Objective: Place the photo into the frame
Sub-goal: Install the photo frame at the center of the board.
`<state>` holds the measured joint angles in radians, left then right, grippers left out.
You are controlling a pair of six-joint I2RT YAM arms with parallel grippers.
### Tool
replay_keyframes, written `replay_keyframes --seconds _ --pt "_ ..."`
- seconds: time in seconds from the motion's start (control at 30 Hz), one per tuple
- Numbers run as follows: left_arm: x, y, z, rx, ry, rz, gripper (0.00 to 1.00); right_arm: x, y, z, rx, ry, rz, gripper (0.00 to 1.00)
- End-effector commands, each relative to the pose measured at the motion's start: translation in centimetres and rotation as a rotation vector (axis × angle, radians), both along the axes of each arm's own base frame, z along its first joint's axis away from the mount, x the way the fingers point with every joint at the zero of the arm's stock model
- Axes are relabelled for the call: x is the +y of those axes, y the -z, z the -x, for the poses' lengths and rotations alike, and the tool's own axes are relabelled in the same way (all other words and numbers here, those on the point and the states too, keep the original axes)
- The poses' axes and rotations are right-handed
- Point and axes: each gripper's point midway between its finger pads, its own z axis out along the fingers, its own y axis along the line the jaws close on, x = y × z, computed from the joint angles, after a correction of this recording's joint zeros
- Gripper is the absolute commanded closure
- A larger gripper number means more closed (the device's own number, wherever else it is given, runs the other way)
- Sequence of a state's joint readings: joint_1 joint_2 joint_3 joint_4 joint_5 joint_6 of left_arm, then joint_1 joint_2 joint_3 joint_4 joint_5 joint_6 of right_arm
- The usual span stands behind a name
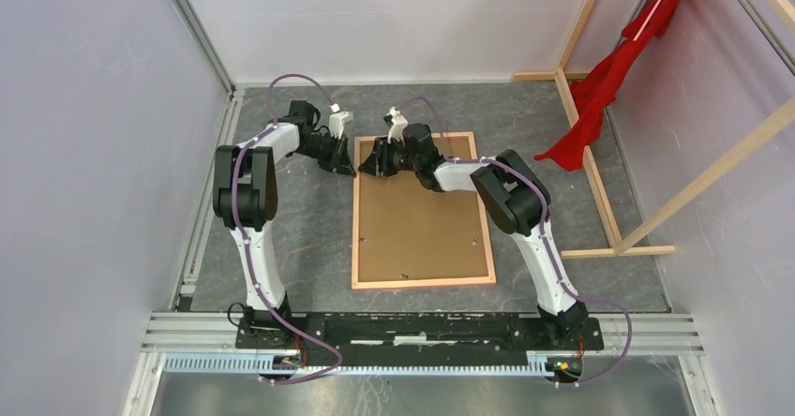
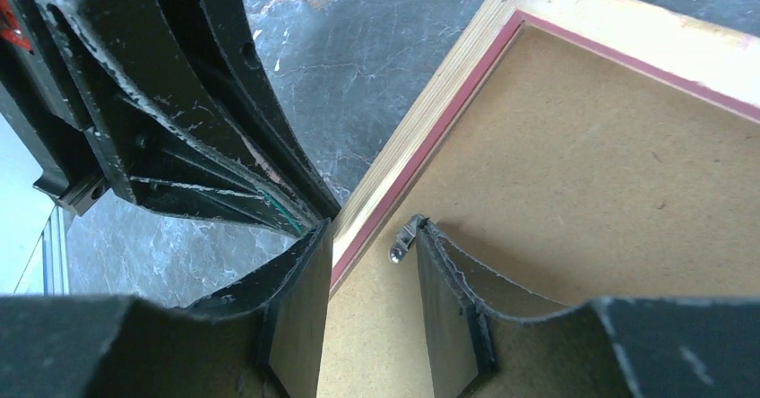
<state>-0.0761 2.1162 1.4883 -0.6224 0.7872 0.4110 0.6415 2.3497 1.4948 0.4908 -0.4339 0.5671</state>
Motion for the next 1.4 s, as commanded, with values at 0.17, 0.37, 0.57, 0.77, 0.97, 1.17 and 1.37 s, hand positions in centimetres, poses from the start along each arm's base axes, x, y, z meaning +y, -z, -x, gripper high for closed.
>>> replay_keyframes --seconds 0.17,0.37,0.57,0.77,0.97,1.17,1.37 --pt "-0.6 2.7 1.5 0.037 0.061 -0.061 0.84 0.9 -0.2 1.3 0.015 -0.044 0.007 0.55" --pt "-0.5 2.8 1.5 0.033 0.064 -0.067 0.85 1.4 -0.1 1.4 0.025 -0.053 -0.009 0.55" --pt "-0.6 2.7 1.4 0.032 0.064 -0.064 0.85 1.5 0.2 1.3 0.054 -0.035 -0.025 0.57" --pt "-0.3 2.7 1.4 0.021 0.065 -0.079 0.85 -0.4 0.4 2.3 0.072 0.045 -0.017 0.57" --pt "-0.4 2.6 1.3 0.021 0.065 -0.077 0.85 -1.1 0.7 3.1 0.080 0.051 -0.013 0.57" --pt "-0.3 2.6 1.3 0.021 0.063 -0.078 0.85 -0.5 1.4 2.3 0.089 0.055 -0.012 0.57" --pt "-0.4 2.5 1.2 0.018 0.063 -0.078 0.85 0.2 1.5 1.7 0.094 0.055 -0.020 0.57"
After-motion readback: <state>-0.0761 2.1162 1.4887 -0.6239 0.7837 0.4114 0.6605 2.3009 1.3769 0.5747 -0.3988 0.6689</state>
